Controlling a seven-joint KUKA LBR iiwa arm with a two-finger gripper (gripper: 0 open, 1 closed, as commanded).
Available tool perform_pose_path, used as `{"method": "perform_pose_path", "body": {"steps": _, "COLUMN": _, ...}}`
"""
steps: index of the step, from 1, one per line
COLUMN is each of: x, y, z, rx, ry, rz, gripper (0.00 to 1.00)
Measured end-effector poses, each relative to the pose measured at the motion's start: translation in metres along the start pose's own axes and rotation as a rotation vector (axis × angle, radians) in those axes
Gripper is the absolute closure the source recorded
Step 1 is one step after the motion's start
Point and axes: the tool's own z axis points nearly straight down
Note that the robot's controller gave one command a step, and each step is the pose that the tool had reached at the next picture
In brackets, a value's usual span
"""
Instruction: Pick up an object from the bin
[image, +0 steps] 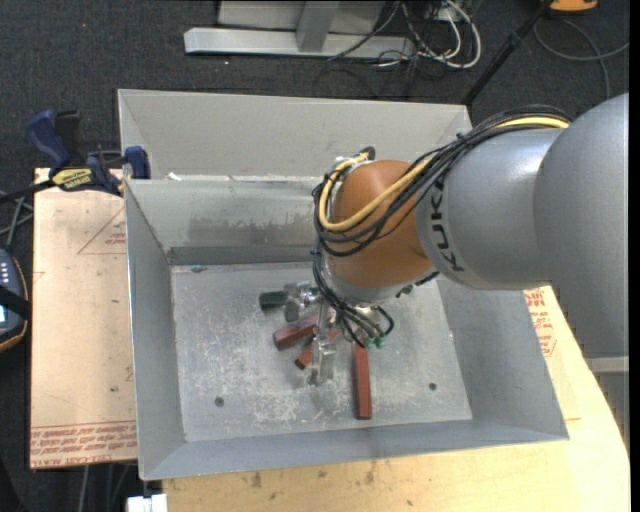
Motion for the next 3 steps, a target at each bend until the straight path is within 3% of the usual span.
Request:
{"method": "perform_pose_path", "body": {"steps": 1, "x": -0.045, "y": -0.022, "z": 0.030, "rx": -0.001, "ry": -0.010, "rz": 0.042, "gripper": 1.00}}
{"method": "perform_pose_path", "body": {"steps": 2, "x": -0.045, "y": -0.022, "z": 0.030, "rx": -0.001, "ry": -0.010, "rz": 0.042, "gripper": 1.00}}
{"method": "perform_pose_path", "body": {"steps": 3, "x": -0.050, "y": -0.044, "z": -0.122, "rx": 0.001, "ry": -0.006, "rz": 0.072, "gripper": 1.00}}
